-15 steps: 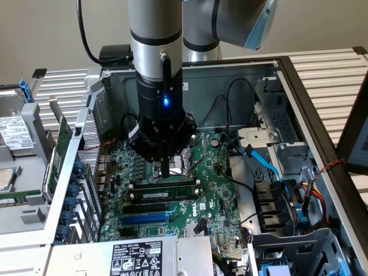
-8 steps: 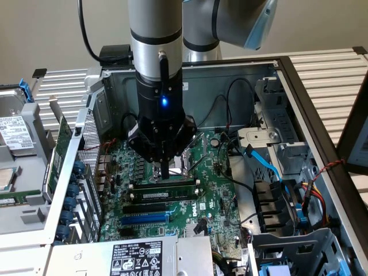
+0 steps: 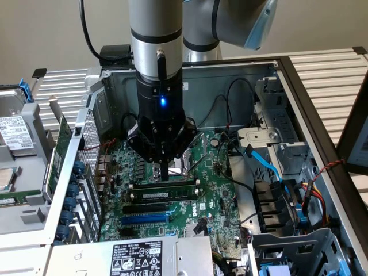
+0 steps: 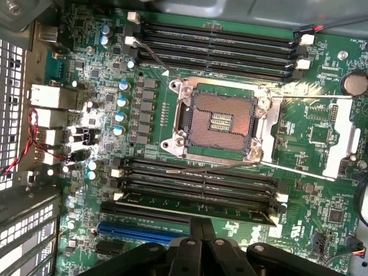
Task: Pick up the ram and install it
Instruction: 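Press down the ram until it locks into place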
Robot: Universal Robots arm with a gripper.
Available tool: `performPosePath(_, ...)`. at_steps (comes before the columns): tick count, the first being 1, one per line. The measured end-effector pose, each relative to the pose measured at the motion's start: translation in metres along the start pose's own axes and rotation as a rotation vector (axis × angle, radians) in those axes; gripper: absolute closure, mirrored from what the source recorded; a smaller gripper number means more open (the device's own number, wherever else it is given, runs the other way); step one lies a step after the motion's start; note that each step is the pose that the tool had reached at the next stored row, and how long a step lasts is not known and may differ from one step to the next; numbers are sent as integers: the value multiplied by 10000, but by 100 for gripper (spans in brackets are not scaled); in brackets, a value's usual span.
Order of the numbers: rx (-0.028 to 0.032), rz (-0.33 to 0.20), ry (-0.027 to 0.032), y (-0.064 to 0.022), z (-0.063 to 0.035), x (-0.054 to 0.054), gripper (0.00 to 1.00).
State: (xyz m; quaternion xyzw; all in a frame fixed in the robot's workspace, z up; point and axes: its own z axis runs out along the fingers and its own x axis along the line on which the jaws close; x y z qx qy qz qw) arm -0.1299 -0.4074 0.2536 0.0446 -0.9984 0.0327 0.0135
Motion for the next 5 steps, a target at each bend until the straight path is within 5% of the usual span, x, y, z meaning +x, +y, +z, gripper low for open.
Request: performPosePath(5,0,4,0,0,0,0,90)
